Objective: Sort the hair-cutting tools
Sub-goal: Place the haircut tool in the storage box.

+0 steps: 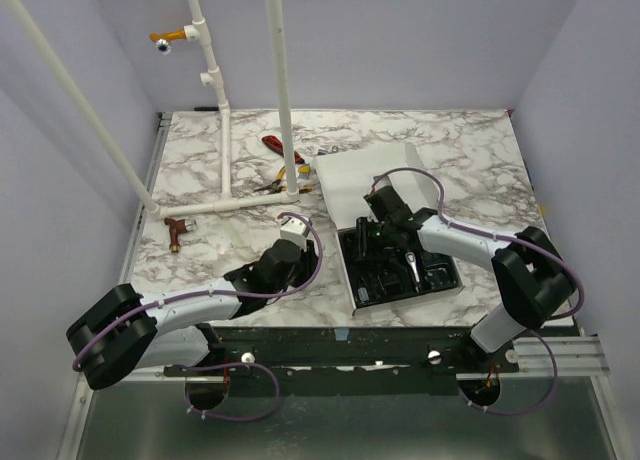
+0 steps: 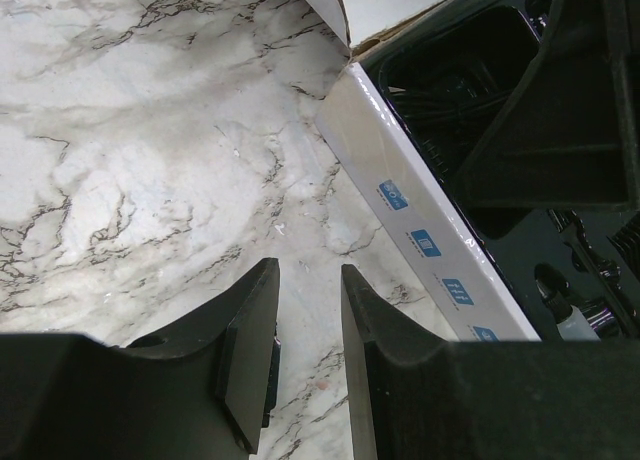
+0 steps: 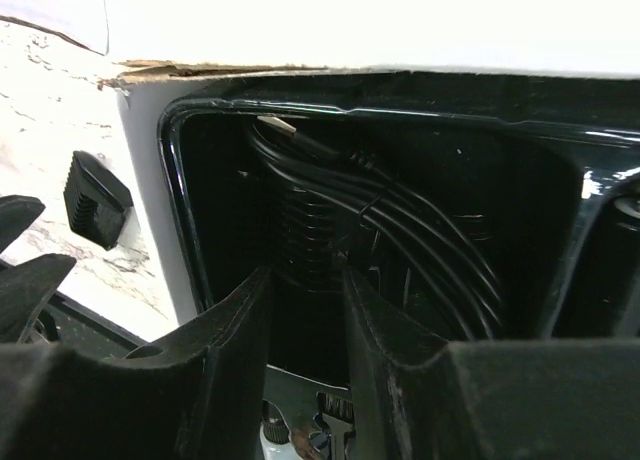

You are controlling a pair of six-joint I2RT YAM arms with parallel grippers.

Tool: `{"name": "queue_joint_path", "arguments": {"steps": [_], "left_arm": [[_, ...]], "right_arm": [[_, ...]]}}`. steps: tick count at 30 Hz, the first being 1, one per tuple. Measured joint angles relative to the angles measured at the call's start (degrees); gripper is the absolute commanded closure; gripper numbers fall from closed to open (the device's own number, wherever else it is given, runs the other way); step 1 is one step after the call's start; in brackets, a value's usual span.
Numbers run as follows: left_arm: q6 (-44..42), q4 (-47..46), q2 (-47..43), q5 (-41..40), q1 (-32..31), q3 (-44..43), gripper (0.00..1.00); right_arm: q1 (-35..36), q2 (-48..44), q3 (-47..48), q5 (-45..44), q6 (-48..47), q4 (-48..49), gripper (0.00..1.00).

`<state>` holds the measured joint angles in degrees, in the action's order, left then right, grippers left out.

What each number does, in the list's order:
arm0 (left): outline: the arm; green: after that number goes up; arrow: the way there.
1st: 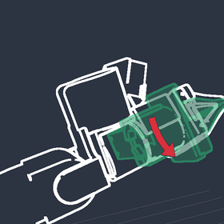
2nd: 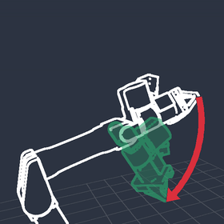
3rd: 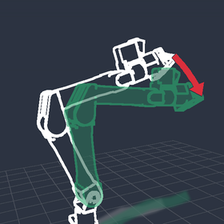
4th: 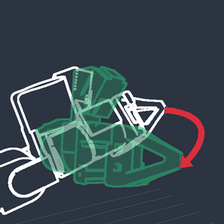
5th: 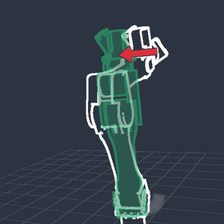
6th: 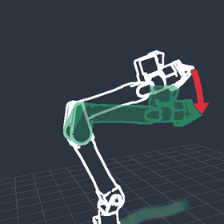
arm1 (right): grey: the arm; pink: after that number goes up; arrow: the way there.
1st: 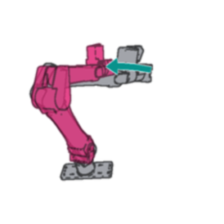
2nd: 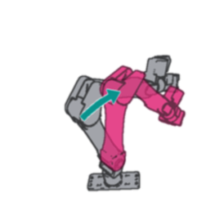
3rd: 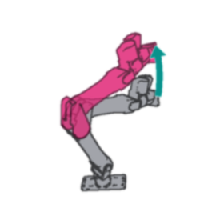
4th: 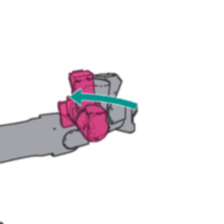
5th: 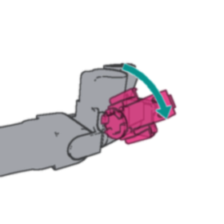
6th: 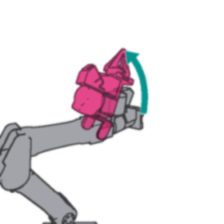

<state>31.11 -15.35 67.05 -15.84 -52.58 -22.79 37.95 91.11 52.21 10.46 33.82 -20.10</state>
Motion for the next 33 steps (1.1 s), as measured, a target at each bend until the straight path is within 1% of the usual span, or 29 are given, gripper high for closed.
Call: {"name": "queue_joint_path", "arguments": {"steps": [5, 10, 19, 27, 33], "left_arm": [[0.02, 0.02, 0.0, 0.0, 0.02, 0.0, 0.67], [0.2, 0.04, -0.02, 0.0, 0.02, 0.0, 0.67], [0.15, 0.07, -0.28, 0.0, 0.02, 0.0, 0.67], [0.13, 0.09, -0.5, -0.02, 0.02, 0.0, 0.67], [-0.11, 0.09, -0.57, -0.02, 0.02, 0.0, 0.67]], "right_arm": [[0.0, 1.55, -0.07, 2.05, -0.15, 0.7, 0.65], [-0.15, 2.27, -0.17, 3.43, 0.68, 2.45, 0.72], [-0.07, 1.01, -3.56, 5.97, 3.74, 9.77, 0.82], [-0.07, -1.49, -4.74, 6.73, 4.55, 13.16, 0.86], [-0.02, -3.39, -5.44, 6.99, 5.11, 15.58, 0.86]]}}
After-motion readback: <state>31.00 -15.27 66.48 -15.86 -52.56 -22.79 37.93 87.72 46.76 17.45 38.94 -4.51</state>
